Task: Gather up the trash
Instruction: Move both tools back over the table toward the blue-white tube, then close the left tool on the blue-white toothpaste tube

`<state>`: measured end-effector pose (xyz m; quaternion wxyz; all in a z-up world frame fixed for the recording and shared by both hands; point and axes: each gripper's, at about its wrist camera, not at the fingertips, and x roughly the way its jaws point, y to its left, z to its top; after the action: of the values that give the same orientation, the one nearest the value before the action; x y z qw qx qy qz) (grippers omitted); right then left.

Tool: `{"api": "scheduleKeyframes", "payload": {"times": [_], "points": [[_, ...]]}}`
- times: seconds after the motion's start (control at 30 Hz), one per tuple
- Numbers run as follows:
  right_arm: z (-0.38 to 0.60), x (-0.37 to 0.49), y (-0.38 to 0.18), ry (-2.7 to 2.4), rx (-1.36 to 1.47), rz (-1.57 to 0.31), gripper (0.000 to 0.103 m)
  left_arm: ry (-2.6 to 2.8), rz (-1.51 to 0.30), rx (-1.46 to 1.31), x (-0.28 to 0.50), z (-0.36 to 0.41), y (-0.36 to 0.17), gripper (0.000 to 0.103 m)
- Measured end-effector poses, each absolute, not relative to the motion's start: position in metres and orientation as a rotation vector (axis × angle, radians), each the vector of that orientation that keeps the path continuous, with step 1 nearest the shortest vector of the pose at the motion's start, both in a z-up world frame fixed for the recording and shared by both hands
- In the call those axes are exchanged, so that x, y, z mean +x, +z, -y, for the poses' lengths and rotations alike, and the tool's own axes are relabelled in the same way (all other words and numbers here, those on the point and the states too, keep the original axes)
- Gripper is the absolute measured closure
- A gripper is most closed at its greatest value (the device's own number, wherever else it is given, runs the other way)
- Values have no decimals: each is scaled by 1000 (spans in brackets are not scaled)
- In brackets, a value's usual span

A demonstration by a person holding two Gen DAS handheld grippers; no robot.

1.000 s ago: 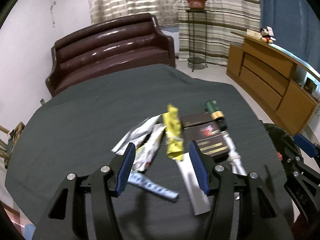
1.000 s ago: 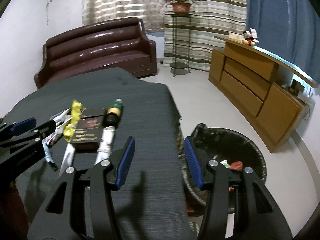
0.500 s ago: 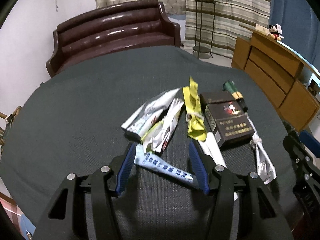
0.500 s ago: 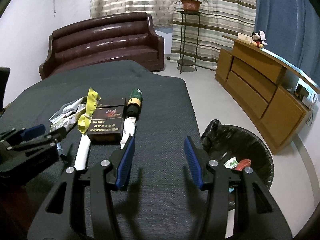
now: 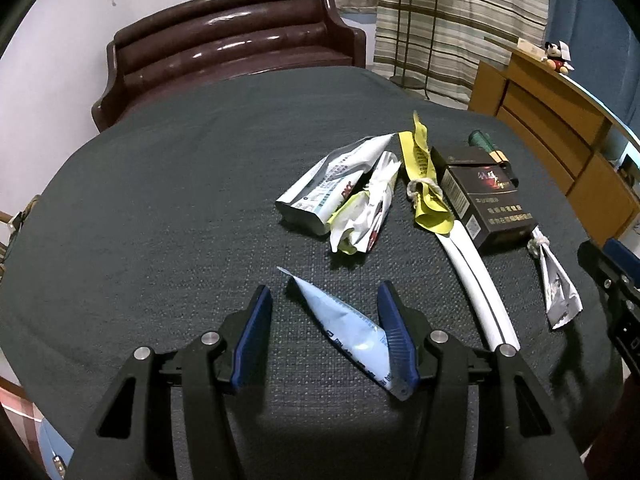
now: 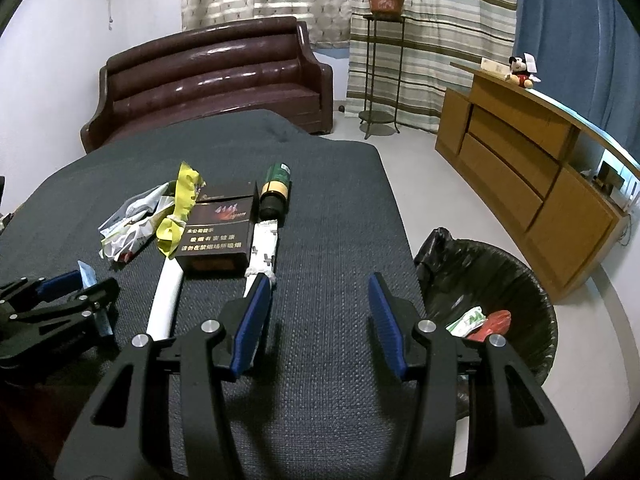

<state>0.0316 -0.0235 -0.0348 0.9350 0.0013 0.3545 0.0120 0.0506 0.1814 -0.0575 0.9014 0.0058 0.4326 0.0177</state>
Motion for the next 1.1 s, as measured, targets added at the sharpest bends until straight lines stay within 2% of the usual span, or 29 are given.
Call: {"api": "scheduleKeyframes", "payload": {"times": [0.77,0.87,1.1], "points": [[24,30,-39,49,15,-729,53,60,-873,29,51,-177,-41,48],[23,28,-39,54,17,-729,53,64,-863,27,49,-175,-37,41],[19,25,-37,75,9,-725,53,79,-909,1,52,-176,-48,40]]}}
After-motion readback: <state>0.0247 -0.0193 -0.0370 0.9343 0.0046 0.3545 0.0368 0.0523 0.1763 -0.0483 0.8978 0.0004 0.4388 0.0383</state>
